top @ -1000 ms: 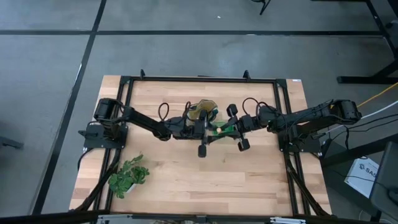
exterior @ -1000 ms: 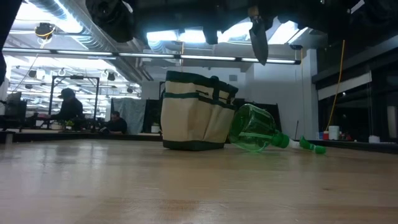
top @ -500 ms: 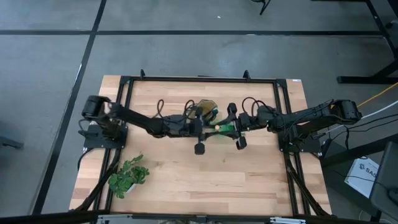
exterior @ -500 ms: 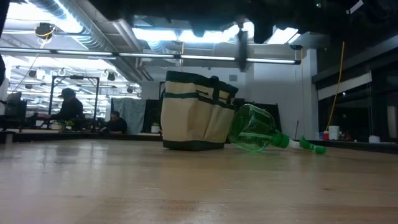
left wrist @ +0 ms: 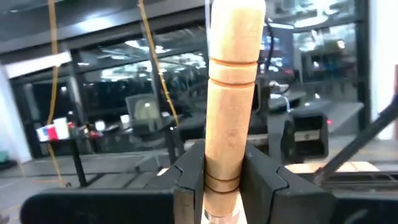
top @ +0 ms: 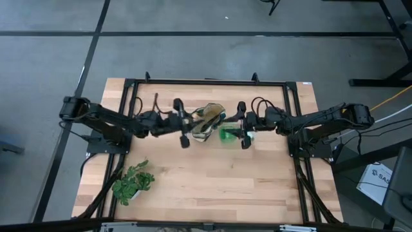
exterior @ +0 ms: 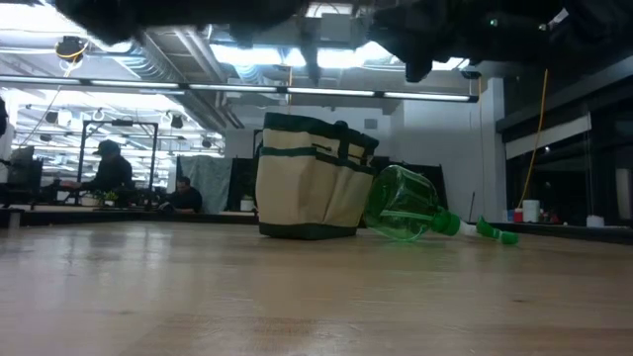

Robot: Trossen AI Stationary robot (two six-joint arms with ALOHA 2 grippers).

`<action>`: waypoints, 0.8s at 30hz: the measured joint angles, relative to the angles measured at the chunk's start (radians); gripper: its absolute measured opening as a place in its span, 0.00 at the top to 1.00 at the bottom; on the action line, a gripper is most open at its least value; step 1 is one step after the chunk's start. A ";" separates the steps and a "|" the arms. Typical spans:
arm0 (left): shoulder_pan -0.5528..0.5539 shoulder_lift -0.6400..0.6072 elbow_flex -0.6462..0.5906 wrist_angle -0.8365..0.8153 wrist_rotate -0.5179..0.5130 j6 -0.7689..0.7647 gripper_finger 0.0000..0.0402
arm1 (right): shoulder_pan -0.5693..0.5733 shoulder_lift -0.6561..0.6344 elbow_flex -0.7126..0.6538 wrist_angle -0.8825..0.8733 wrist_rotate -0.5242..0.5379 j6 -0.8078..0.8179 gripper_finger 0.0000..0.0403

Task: Pick & Place Garden tools in Gardening bag
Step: Put the brown trowel into the light brown gardening bag

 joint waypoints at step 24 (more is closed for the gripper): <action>0.172 0.113 -0.113 -0.005 0.099 -0.328 0.82 | -0.115 0.000 0.000 -0.253 0.009 0.003 0.55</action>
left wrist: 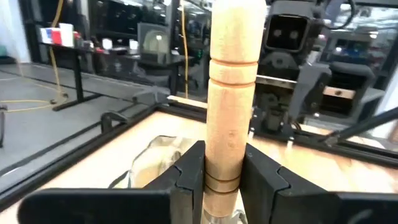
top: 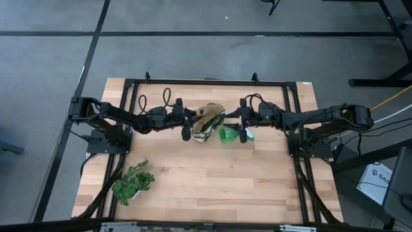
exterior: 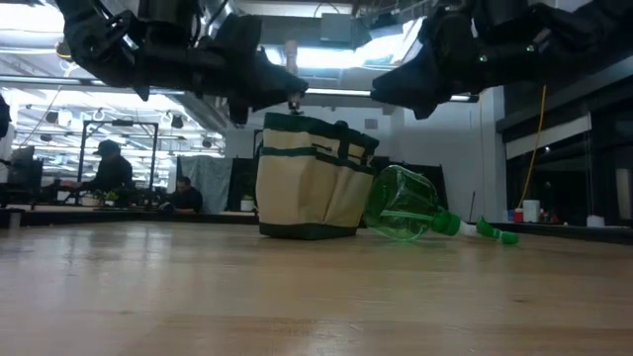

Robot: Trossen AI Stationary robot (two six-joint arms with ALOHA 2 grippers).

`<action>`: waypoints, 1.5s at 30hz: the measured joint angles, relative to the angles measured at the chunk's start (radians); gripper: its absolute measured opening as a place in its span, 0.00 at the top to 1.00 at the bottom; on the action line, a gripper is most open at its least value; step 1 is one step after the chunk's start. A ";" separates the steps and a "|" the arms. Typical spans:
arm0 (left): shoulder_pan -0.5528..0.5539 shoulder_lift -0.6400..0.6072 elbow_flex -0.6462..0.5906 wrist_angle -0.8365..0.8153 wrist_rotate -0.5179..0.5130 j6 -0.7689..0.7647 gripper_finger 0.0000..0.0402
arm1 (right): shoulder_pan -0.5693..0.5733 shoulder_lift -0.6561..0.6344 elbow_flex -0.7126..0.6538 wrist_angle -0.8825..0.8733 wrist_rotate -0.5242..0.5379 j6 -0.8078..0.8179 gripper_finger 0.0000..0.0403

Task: Pick & Place Garden tools in Gardening bag
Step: Put the brown trowel into the light brown gardening bag

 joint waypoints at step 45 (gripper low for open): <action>-0.143 -0.618 -0.010 -0.402 -0.099 0.253 0.83 | -0.116 0.000 0.001 -0.144 0.102 -0.071 0.55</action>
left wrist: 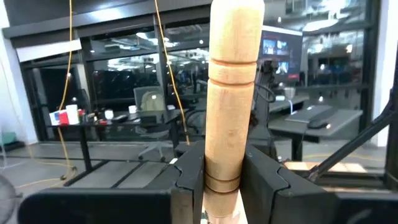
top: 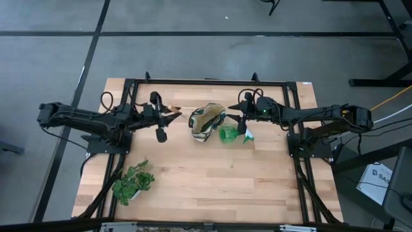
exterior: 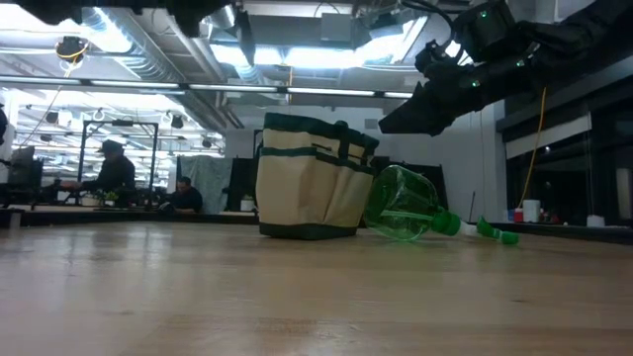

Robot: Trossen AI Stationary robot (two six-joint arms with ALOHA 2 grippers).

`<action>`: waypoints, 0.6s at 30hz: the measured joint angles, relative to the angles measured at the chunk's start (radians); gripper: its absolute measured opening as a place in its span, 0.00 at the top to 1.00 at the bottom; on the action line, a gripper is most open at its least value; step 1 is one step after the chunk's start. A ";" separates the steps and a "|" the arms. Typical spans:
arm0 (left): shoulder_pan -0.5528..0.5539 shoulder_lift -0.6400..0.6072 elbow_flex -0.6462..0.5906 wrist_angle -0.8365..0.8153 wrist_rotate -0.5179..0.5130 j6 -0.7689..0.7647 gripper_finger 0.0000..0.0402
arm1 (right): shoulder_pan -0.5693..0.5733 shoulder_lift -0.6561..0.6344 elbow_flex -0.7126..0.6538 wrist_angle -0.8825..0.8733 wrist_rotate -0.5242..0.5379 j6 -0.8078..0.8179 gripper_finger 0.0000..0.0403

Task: Pick & Place Garden tools in Gardening bag
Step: Put the brown trowel into the light brown gardening bag

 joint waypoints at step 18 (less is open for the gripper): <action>0.001 0.130 -0.029 0.077 -0.021 -0.057 0.82 | 0.000 0.000 0.000 0.018 0.003 -0.040 0.55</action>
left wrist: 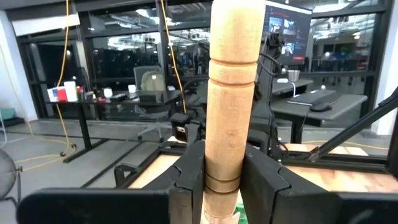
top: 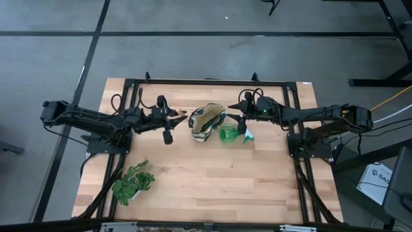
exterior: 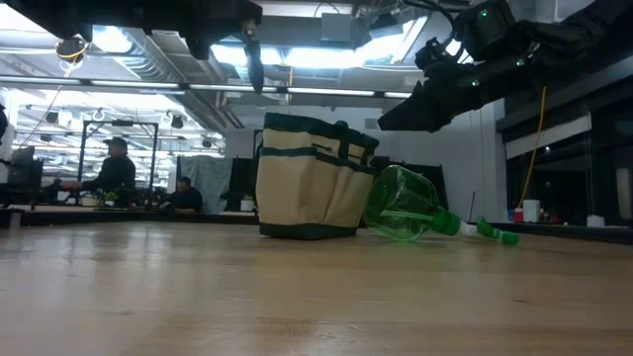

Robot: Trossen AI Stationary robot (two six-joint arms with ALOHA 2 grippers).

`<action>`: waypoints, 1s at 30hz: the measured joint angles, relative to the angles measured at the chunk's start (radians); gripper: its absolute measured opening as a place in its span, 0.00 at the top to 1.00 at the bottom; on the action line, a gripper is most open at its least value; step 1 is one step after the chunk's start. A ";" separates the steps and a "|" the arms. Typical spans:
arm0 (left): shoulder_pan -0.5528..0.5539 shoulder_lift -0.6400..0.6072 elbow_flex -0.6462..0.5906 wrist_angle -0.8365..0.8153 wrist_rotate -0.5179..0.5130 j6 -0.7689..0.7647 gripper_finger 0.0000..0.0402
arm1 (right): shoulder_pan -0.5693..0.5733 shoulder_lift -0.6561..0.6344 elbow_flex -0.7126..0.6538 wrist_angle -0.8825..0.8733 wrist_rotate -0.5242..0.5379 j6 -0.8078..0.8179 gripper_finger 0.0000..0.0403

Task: Pick & Place Garden tools in Gardening bag
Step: Put the brown trowel into the light brown gardening bag

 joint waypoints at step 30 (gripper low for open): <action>0.000 0.001 0.000 -0.635 0.090 -0.370 0.81 | 0.003 0.000 0.000 -0.023 -0.008 0.001 0.55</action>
